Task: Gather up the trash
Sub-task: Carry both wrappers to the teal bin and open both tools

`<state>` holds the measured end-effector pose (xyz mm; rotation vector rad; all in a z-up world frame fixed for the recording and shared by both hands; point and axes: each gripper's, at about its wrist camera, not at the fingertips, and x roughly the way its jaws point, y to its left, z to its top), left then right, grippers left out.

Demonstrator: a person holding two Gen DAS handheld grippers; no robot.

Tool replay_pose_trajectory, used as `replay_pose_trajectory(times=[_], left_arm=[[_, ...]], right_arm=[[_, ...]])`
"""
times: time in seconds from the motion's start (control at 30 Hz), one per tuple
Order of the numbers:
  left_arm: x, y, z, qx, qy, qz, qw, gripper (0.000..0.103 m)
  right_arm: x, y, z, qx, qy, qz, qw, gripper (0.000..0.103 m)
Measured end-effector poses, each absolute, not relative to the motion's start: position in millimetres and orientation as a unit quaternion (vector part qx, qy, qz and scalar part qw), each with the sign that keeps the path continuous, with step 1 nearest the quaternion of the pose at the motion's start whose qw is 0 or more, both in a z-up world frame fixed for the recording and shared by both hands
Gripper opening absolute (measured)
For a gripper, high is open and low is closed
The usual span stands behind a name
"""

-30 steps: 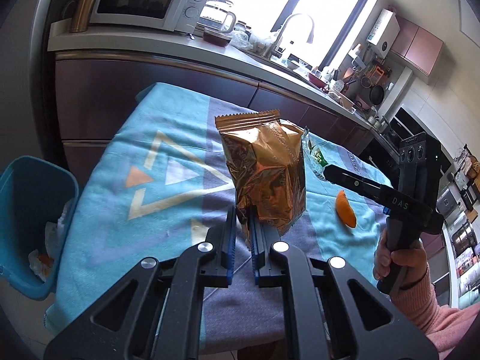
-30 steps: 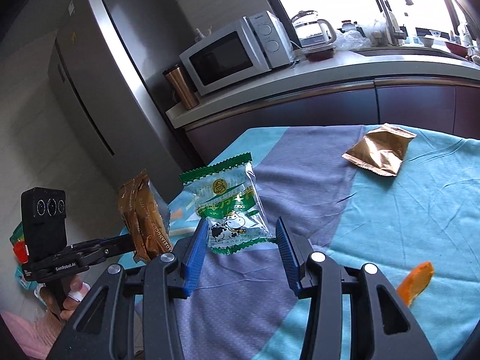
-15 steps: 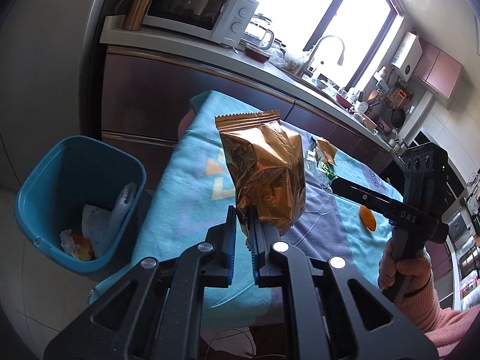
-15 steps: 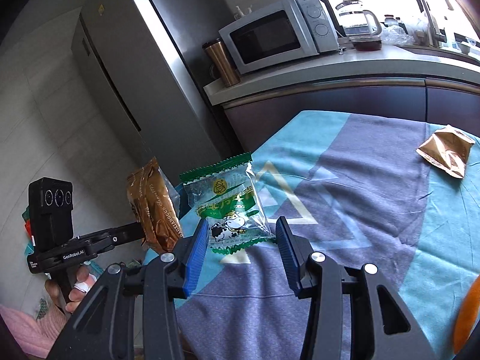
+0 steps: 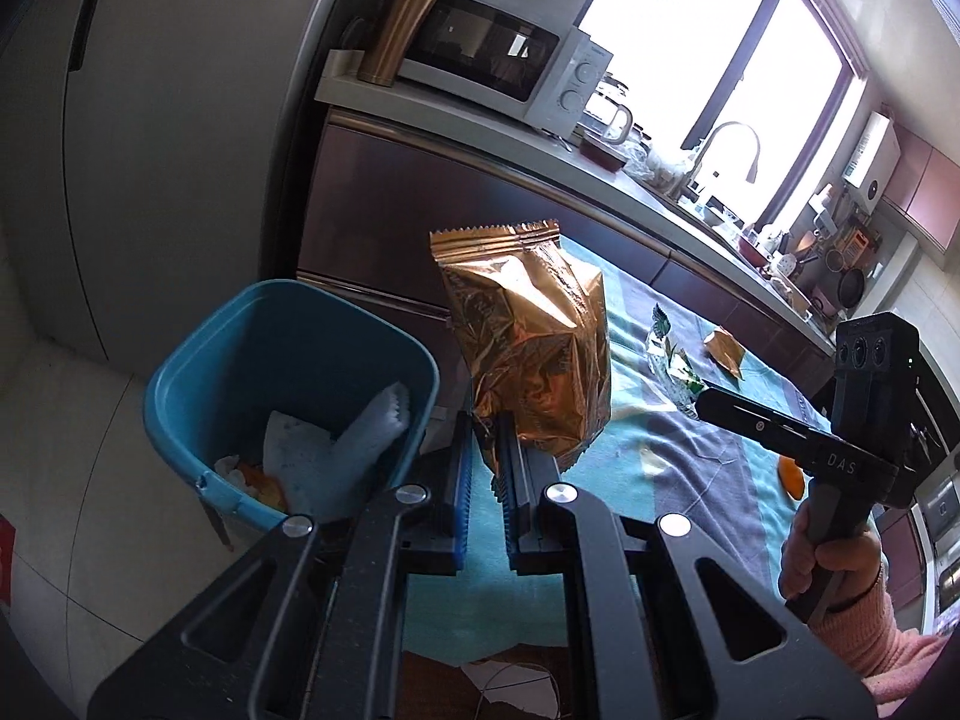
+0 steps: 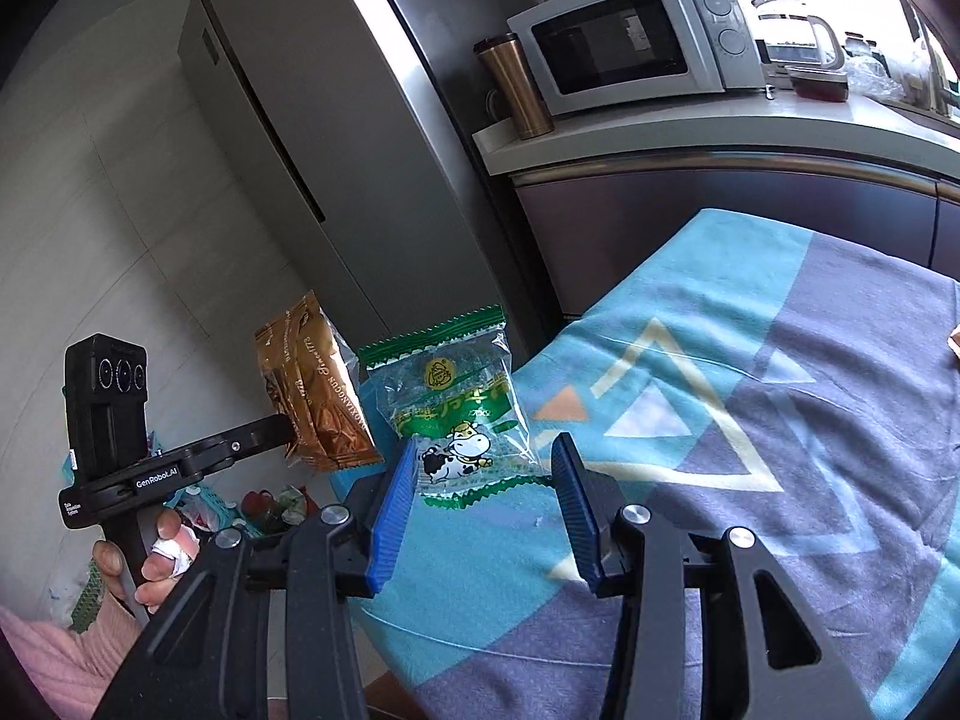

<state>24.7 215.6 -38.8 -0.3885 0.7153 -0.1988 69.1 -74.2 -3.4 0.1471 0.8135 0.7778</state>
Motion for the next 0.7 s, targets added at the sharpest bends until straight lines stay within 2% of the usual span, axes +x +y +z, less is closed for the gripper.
replay_pose_trajectory(times=[0.7], left_arm=[[33,289,-77,-0.206,0.375,-0.006,0.904,0.009]], right_arm=[[92,32,-24,0.004,0.432,0.416,0.8,0.044]])
